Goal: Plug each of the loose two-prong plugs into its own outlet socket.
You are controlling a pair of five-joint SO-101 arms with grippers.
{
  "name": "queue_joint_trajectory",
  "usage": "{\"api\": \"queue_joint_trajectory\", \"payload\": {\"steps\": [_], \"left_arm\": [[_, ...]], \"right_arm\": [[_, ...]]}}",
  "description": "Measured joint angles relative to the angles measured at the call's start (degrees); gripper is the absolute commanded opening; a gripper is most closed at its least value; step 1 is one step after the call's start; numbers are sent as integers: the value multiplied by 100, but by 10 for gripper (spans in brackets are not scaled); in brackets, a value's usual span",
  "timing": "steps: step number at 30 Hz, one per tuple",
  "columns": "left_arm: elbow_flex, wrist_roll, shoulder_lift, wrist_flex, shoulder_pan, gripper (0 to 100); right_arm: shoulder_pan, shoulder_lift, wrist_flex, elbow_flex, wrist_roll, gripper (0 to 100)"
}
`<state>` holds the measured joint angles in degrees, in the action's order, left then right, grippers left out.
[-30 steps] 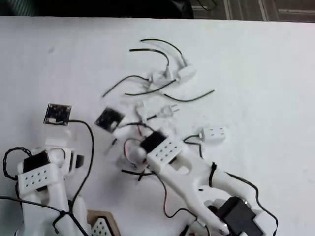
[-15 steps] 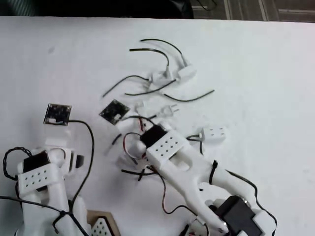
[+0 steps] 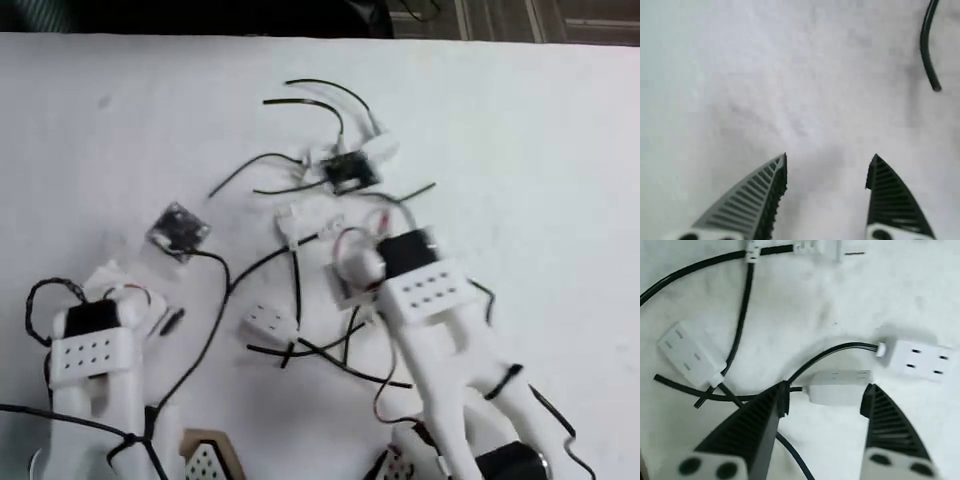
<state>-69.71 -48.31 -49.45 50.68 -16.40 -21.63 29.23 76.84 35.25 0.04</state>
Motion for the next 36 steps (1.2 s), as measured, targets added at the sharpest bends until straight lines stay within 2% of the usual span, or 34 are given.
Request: {"api": "queue_joint_trajectory", "payload": {"steps": [5, 7, 9, 11, 17, 21, 27, 31, 36], "left_arm": [[0, -264, 0, -888, 571, 260], [0, -818, 0, -923, 923, 259], [9, -1547, 0, -712, 1380, 260], [79, -1952, 0, -396, 1881, 260], [475, -2215, 0, 141, 2901, 323], [747, -2215, 352, 334, 3349, 330], [1635, -2462, 2013, 466, 3455, 329], [2347, -2664, 3288, 624, 3464, 328], [2884, -2769, 4255, 624, 3464, 328]], "right_arm": [[571, 26, -211, 105, -53, 233], [695, 35, -501, 343, -53, 233], [765, 35, -826, 651, -53, 233], [923, 70, -1125, 932, -53, 233], [1530, 88, -1486, 1108, -53, 233], [1916, 88, -1512, 1108, -53, 233], [2391, 88, -1512, 1108, -53, 234], [2418, 88, -1512, 1108, -53, 234], [2418, 88, -1512, 1108, -53, 234]]}}
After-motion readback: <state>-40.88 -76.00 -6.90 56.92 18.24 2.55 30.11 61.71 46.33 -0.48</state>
